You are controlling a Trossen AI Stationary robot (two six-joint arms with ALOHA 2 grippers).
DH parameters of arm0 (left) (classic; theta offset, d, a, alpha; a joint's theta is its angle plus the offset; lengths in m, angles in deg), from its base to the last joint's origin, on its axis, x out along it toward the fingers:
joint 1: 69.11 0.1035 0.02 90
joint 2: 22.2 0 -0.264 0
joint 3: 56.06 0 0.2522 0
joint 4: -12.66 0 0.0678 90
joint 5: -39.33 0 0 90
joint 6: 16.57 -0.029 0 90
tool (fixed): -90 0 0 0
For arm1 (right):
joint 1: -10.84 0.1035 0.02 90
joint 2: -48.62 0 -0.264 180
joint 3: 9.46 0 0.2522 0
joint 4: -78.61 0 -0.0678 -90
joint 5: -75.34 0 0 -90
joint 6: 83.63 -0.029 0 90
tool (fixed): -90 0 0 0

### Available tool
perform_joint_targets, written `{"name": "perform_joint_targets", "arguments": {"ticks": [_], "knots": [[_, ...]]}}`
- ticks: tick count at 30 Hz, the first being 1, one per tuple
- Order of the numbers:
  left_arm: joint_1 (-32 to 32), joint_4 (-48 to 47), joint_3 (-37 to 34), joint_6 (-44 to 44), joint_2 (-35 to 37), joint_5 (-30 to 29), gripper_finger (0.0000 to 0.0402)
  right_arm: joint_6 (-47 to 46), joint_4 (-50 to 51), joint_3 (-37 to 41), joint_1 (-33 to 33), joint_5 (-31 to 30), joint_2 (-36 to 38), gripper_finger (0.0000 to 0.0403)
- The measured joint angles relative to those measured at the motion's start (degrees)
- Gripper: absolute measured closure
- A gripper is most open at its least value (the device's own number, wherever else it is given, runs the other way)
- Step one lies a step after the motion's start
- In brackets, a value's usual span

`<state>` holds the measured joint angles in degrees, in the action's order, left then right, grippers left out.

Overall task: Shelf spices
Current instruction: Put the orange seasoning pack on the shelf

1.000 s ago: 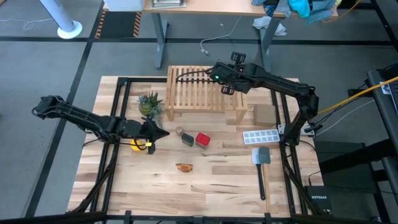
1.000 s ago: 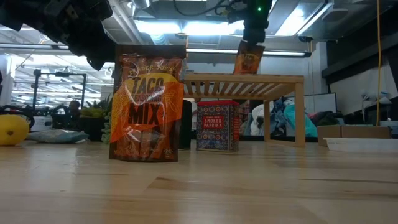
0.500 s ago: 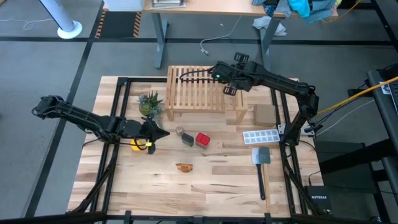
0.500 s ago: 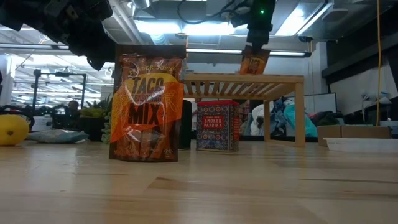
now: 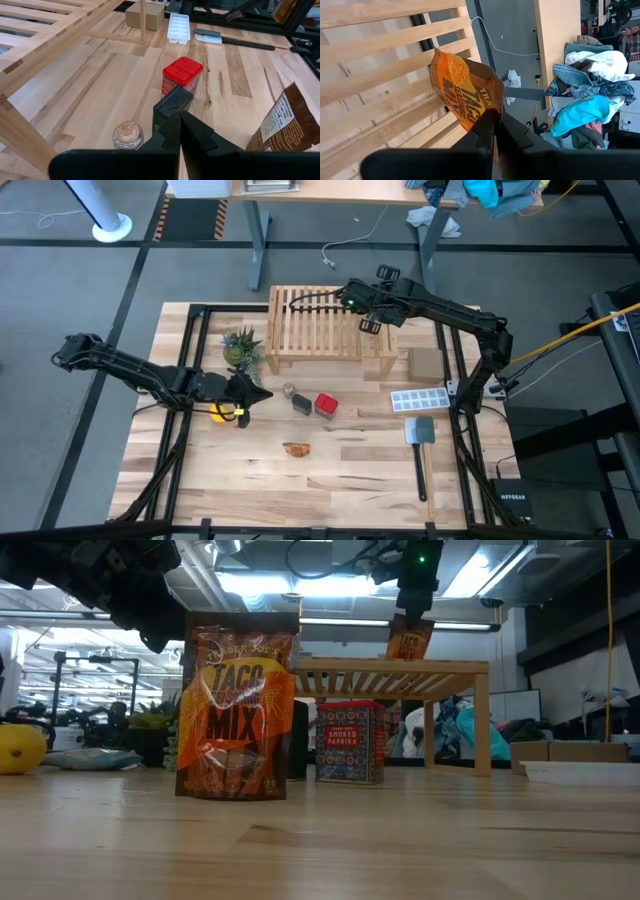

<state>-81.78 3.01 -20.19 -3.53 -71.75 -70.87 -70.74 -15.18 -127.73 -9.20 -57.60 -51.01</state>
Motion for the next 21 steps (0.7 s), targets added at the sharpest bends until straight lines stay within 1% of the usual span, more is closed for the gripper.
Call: {"name": "perform_joint_targets", "arguments": {"ticks": [10,18,21], "knots": [[0.0,0.0,0.0,0.0,0.0,0.0,0.0401,0.0,-2.4,0.0,0.0,-0.3,0.0,0.0354],[0.0,0.0,0.0,0.0,0.0,0.0,0.0401,0.0,-2.5,0.0,0.1,-0.4,0.0,0.0291],[0.0,0.0,0.0,0.0,0.0,0.0,0.0401,0.0,-2.5,0.0,0.1,-1.4,0.0,0.0269]]}}
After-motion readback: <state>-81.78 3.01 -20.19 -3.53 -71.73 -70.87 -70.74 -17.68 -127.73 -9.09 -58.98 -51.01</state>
